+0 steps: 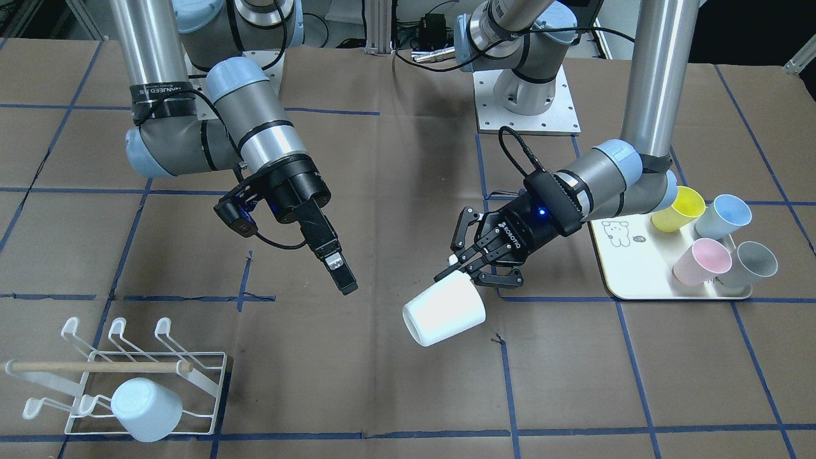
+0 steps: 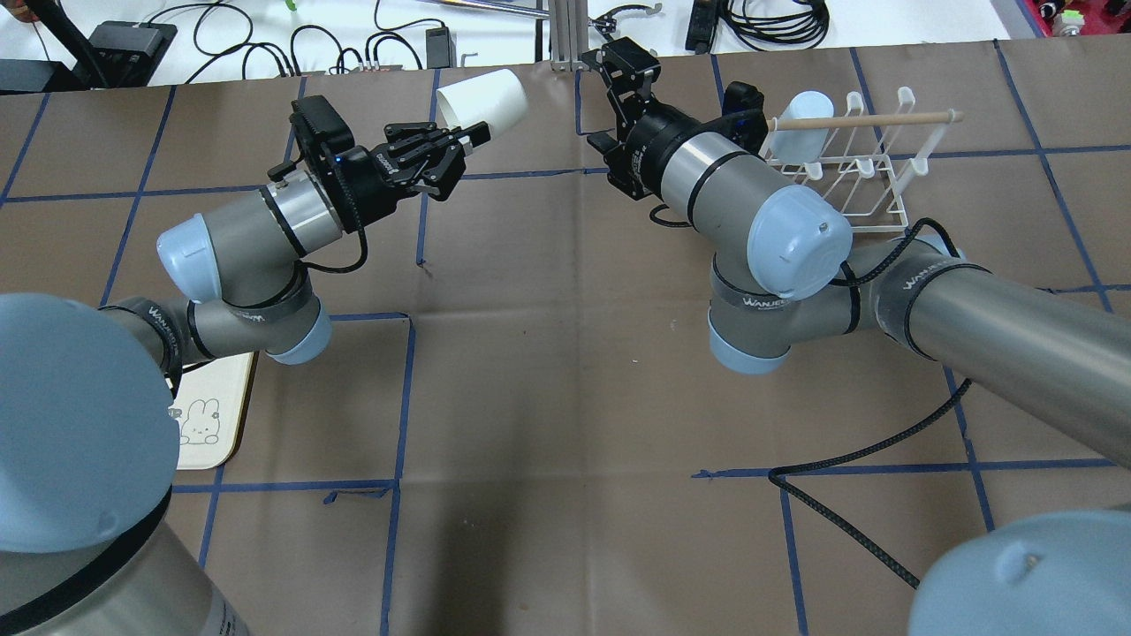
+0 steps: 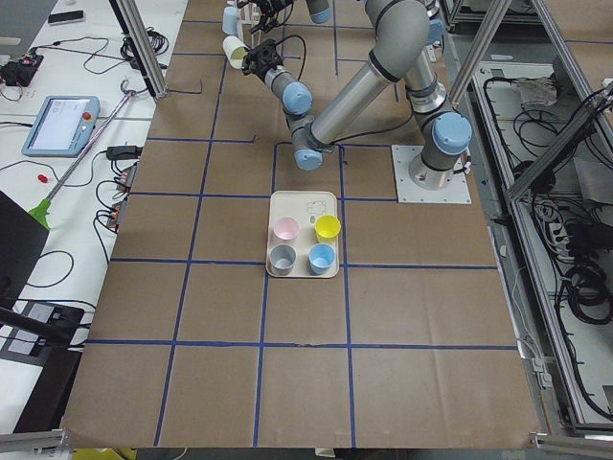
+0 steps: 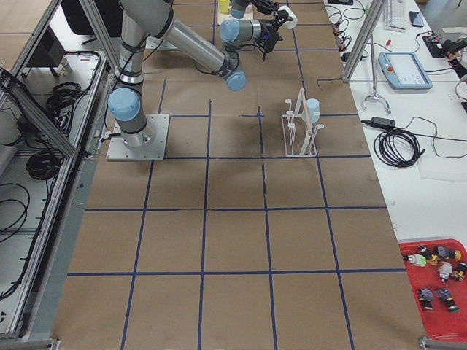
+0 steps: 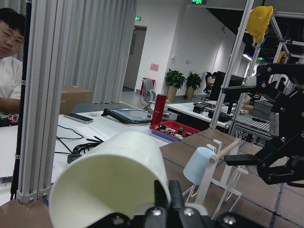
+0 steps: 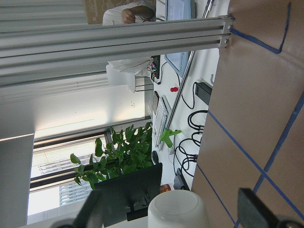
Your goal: Transfer IKEA cup to right arm and place on rack
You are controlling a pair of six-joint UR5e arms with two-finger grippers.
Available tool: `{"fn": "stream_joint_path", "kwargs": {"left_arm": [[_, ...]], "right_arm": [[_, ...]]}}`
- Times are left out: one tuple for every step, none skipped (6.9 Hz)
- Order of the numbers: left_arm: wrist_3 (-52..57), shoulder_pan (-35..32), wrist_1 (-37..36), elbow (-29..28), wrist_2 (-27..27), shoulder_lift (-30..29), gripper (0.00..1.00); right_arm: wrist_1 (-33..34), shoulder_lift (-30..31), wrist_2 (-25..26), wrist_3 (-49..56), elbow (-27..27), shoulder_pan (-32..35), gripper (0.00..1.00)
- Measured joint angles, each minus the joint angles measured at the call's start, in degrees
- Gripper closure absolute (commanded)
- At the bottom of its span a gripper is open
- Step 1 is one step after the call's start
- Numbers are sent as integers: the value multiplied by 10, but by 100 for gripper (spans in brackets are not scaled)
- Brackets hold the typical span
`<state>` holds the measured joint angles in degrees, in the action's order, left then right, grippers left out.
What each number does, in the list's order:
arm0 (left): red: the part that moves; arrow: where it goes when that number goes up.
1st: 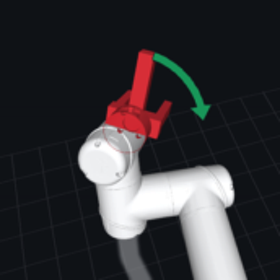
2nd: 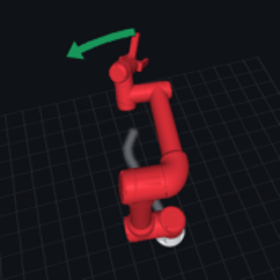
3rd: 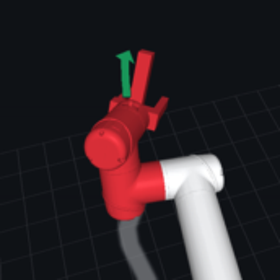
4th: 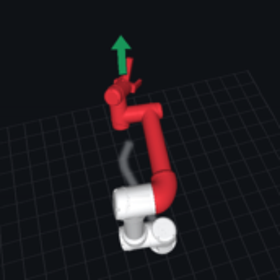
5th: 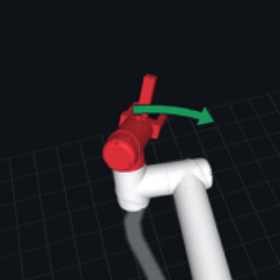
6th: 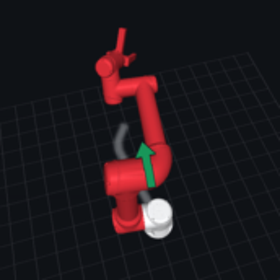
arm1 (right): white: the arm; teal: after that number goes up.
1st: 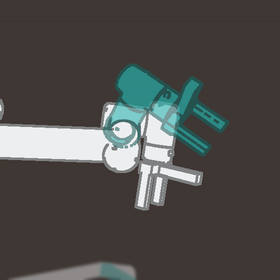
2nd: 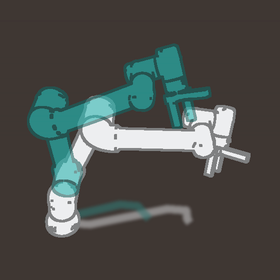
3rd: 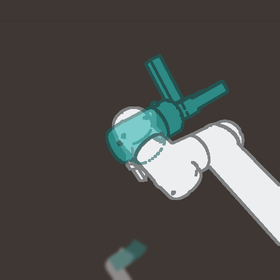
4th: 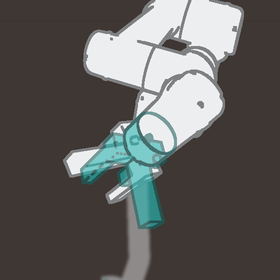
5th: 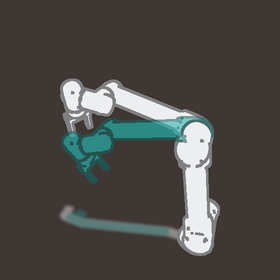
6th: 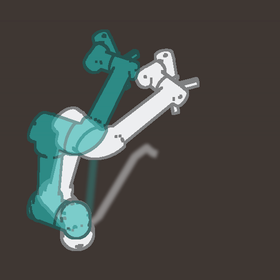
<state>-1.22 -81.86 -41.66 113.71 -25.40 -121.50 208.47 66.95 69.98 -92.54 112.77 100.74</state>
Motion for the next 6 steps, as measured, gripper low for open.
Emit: {"fn": "stream_joint_path", "kwargs": {"left_arm": [[-5, -15, 4, 3, -16, 6, 98], [-6, -24, 7, 10, -24, 10, 98], [-7, -28, 8, 22, -26, 16, 98], [-7, -30, 9, 36, -27, 24, 98], [-7, -30, 10, 46, -28, 30, 98], [-7, -30, 12, 51, -28, 33, 98]], "right_arm": [[2, -5, 1, -1, -2, 6, 4], [5, -11, 1, -2, -4, 12, 4], [8, -17, 1, -2, -4, 17, 4], [10, -21, 0, -2, -6, 20, 4], [10, -25, -3, -2, -8, 22, 4], [10, -30, -5, -2, -13, 23, 4]]}}
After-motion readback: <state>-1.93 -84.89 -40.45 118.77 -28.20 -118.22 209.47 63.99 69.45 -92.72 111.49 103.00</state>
